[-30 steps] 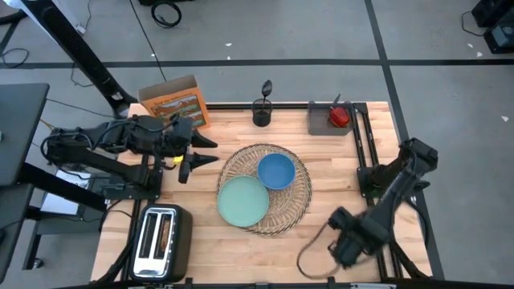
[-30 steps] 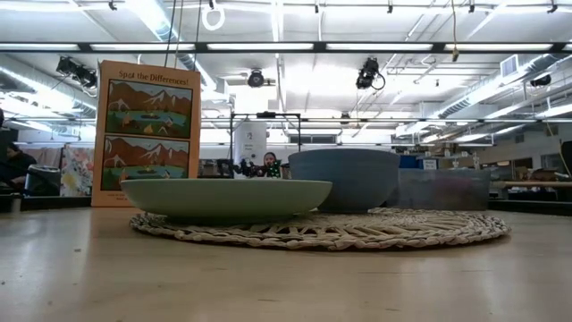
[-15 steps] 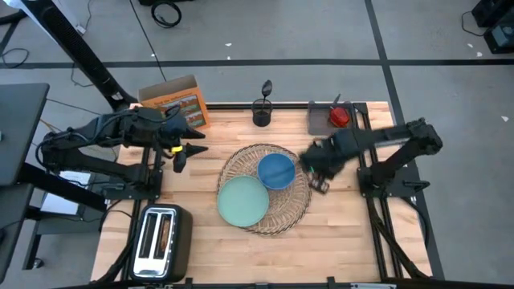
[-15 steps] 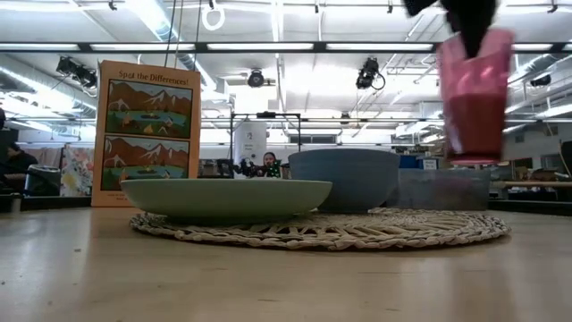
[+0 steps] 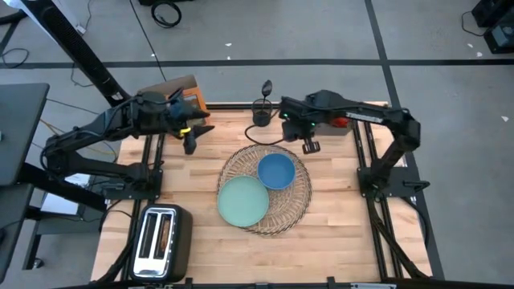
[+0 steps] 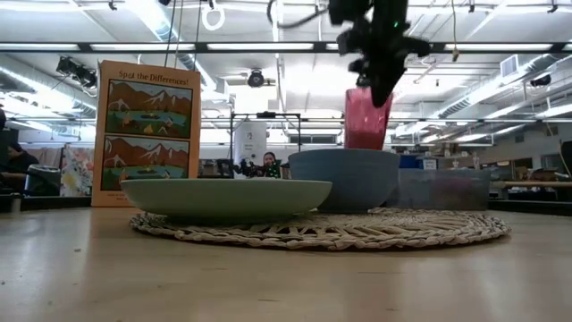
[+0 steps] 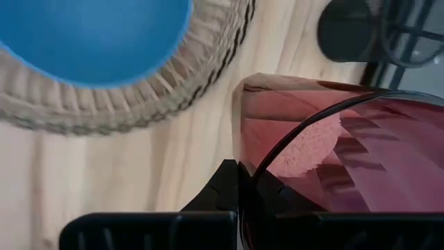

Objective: Arrange a breakfast setting
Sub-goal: Put the red glass to the top right of the brown table mat

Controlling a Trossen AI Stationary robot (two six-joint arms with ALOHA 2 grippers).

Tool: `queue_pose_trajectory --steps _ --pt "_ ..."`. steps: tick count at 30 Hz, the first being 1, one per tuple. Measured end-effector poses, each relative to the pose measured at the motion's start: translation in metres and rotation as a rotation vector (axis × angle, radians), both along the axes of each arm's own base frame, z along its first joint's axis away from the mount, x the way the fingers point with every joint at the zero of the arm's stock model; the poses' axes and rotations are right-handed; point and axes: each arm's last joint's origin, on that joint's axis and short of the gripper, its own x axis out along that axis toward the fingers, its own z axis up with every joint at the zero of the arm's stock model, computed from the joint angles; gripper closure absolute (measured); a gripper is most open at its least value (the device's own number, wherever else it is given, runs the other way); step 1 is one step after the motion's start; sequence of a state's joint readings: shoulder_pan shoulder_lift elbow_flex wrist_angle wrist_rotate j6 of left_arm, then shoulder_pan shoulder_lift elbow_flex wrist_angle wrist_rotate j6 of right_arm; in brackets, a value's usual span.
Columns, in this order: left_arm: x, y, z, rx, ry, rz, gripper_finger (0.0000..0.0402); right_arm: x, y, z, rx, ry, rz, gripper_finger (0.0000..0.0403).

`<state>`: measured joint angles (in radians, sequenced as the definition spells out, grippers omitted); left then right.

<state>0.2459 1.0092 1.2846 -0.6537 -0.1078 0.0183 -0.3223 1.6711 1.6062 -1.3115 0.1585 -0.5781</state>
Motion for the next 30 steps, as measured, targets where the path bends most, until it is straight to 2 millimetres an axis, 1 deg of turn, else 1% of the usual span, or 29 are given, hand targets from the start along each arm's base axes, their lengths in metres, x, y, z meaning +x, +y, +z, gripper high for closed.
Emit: queue_pose_trajectory --steps 3,6,8,10,15,18,25,30 --pt "0.002 0.006 -0.002 -0.002 0.014 0.028 0.0198 0.005 -0.014 -0.016 0.03 0.066 -0.008 0.0392" --pt "0.004 0.012 -0.004 -0.001 0.021 0.052 0.0198 0.01 -0.025 -0.029 0.075 0.085 -0.022 0.0392" --pt "0.004 0.015 -0.004 0.004 0.021 0.067 0.0198 0.013 -0.031 -0.037 0.085 0.11 -0.018 0.0392" --pt "0.003 0.019 -0.003 0.007 0.015 0.083 0.0198 0.015 -0.032 -0.042 0.104 0.119 -0.002 0.0392" --pt "0.001 0.023 -0.003 -0.001 0.005 0.115 0.0198 0.017 -0.034 -0.045 0.108 0.105 0.003 0.0392" --pt "0.0 0.026 -0.002 -0.001 -0.001 0.125 0.0198 0.017 -0.035 -0.042 0.098 0.082 -0.001 0.0392" --pt "0.0 0.026 -0.002 -0.032 -0.018 0.146 0.0198 0.02 -0.04 -0.045 0.113 0.046 -0.007 0.039" --pt "0.0 0.026 -0.002 -0.045 -0.026 0.159 0.0198 0.021 -0.041 -0.044 0.089 0.041 -0.01 0.0376"
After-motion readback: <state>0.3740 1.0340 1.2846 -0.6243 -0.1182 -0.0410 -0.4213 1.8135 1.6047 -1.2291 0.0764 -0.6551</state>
